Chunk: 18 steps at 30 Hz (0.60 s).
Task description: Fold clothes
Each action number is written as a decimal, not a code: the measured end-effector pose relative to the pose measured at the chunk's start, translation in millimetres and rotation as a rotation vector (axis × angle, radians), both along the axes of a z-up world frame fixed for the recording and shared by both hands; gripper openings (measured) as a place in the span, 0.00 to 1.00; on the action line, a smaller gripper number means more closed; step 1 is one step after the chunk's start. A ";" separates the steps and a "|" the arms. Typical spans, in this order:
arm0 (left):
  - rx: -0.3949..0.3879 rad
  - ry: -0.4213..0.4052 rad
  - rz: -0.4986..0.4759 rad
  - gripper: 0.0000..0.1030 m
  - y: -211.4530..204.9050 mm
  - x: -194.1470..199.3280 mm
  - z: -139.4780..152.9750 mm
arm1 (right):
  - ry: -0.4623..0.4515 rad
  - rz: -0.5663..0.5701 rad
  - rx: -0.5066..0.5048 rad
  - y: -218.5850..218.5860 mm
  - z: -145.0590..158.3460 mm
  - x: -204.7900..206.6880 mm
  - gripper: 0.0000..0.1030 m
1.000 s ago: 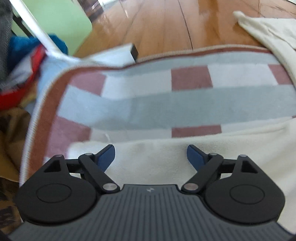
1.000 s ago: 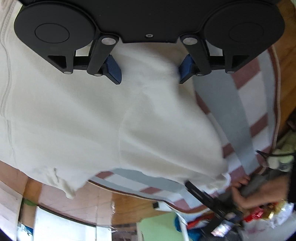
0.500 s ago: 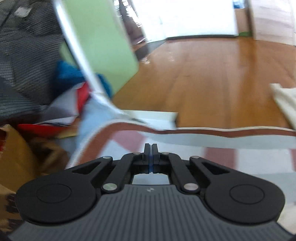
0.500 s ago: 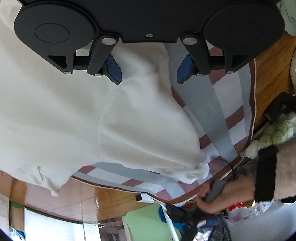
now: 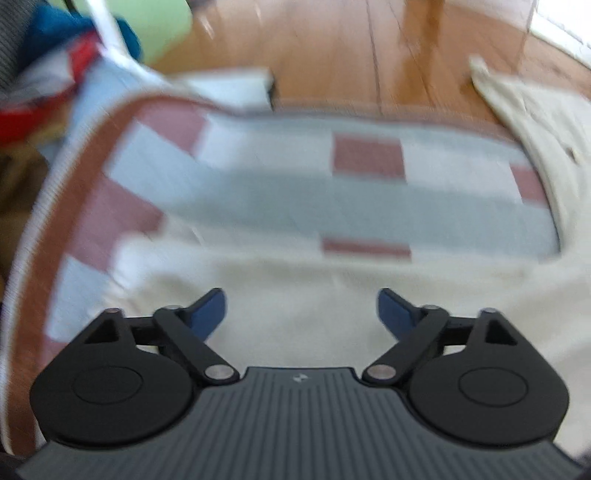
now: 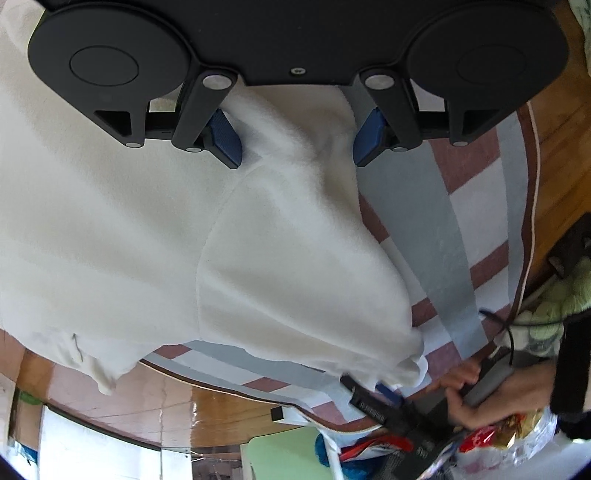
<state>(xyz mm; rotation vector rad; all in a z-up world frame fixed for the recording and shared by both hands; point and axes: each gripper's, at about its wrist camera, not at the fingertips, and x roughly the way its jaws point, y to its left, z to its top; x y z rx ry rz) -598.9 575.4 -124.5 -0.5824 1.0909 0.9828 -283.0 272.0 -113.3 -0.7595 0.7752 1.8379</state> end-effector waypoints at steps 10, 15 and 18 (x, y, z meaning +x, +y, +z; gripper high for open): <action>0.130 -0.098 0.075 0.01 -19.5 0.1 6.9 | -0.022 0.007 0.012 -0.8 -1.1 -5.7 0.72; 0.163 -0.136 0.174 0.01 -7.3 9.5 18.2 | -0.025 0.009 0.018 -2.1 -1.3 -6.7 0.72; 0.197 -0.148 0.171 0.01 -0.7 13.9 25.7 | -0.015 0.007 0.022 -2.5 -1.5 -5.7 0.73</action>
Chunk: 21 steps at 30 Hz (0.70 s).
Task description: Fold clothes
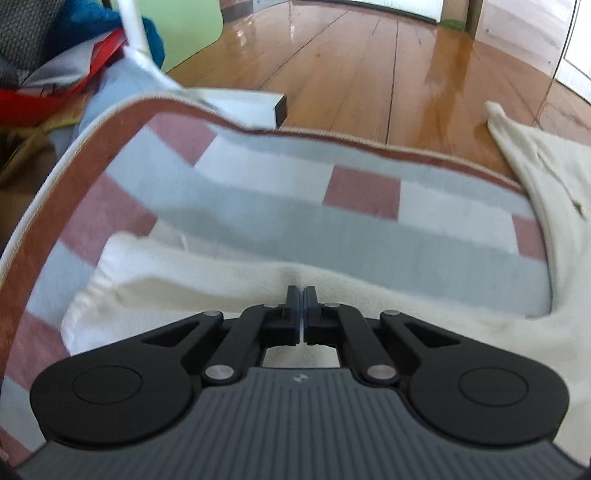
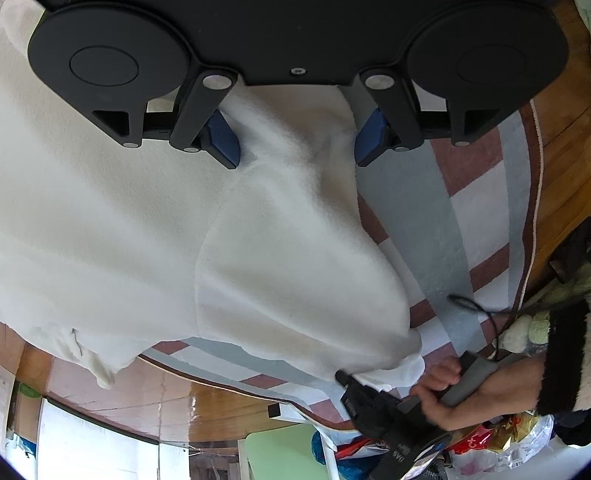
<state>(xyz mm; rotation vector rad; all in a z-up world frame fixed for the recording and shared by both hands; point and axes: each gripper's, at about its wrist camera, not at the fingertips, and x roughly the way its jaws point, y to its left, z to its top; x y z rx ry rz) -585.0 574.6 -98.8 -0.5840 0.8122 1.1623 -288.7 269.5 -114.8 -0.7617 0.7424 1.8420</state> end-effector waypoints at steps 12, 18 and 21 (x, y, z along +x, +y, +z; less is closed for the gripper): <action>0.271 0.145 0.073 0.14 -19.7 28.5 -9.1 | 0.161 0.027 -0.027 -2.5 5.1 8.8 0.61; 0.164 -0.180 0.405 0.54 -43.0 -74.5 8.4 | 0.007 0.121 -0.028 -4.7 9.0 -16.3 0.64; 0.034 -0.239 0.433 0.54 -49.4 -107.3 -2.0 | -0.080 0.160 -0.025 -6.4 3.8 -27.3 0.65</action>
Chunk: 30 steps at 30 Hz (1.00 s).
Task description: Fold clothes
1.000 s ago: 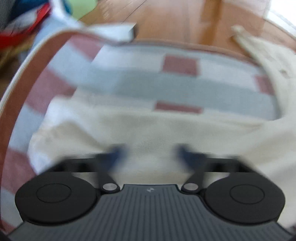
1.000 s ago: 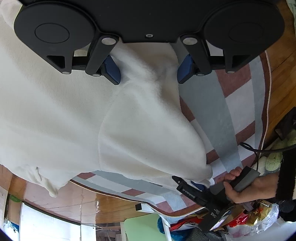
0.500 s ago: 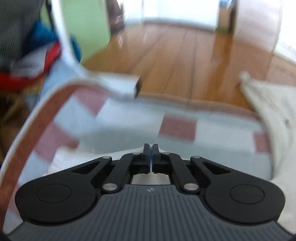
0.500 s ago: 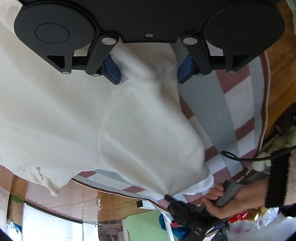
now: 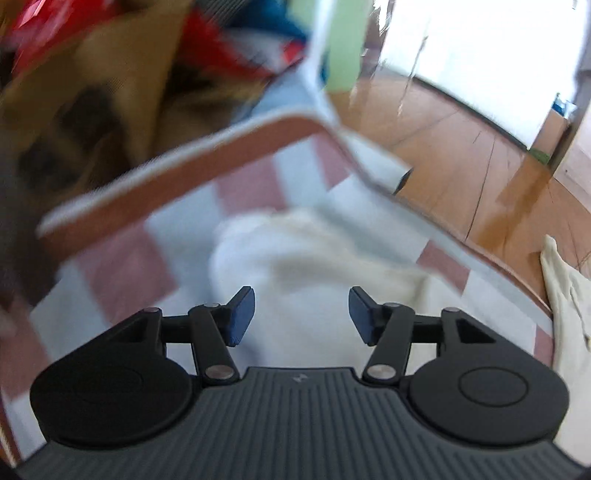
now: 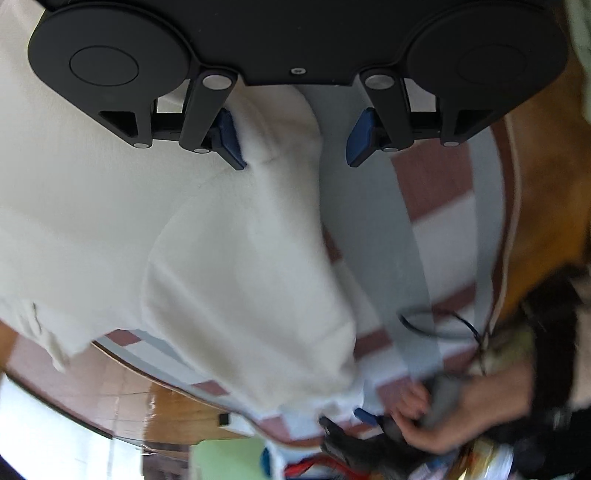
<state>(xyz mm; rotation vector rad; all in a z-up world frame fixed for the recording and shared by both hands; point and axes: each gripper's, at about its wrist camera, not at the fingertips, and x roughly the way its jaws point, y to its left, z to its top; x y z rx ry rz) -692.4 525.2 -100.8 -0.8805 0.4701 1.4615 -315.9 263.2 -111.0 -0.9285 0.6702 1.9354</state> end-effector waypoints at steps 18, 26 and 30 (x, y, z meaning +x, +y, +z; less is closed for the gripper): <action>0.261 0.181 0.181 0.07 -2.2 32.6 36.2 | 0.285 -0.058 -0.094 0.9 7.8 22.8 0.65; 0.068 0.415 0.205 0.55 -14.2 52.7 7.0 | 0.346 -0.077 -0.142 1.5 15.9 17.6 0.65; 0.150 0.384 -0.062 0.61 -68.1 94.9 32.0 | 0.443 -0.098 -0.077 11.2 62.1 42.1 0.64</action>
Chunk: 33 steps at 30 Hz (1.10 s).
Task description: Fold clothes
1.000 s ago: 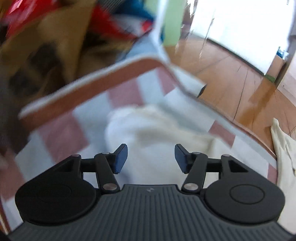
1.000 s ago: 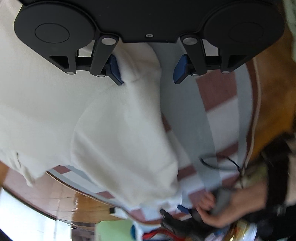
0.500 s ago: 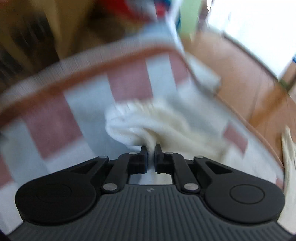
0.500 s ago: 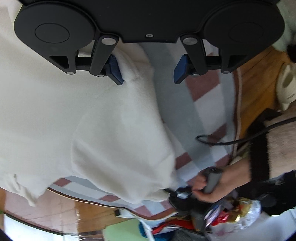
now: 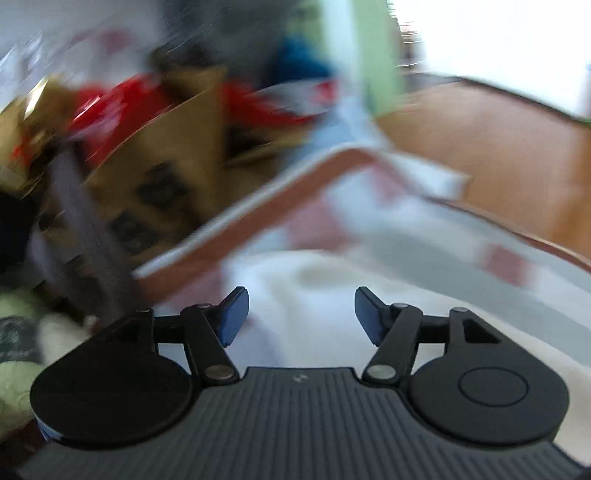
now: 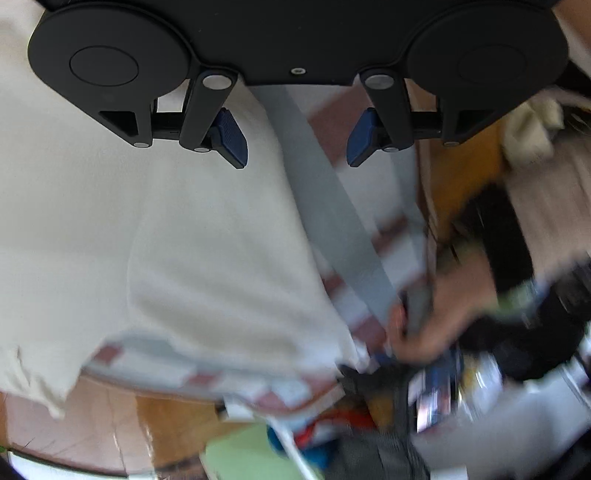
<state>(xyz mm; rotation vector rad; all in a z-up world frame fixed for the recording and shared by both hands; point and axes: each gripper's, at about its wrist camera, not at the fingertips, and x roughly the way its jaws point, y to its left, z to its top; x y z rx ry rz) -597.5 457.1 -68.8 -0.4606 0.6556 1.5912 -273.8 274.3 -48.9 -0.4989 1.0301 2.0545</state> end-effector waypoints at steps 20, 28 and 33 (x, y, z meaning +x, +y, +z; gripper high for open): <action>-0.503 -0.012 -1.179 0.72 -220.7 292.6 48.1 | -0.300 -0.526 -0.356 -173.5 115.5 250.2 0.63; -0.529 0.305 -1.321 0.75 -282.5 324.1 -6.4 | 0.134 -0.668 -0.348 -211.9 -14.1 258.7 0.64; -0.511 0.492 -1.225 0.81 -298.5 350.1 -42.7 | 0.249 -0.721 -0.362 -217.9 -54.3 257.4 0.64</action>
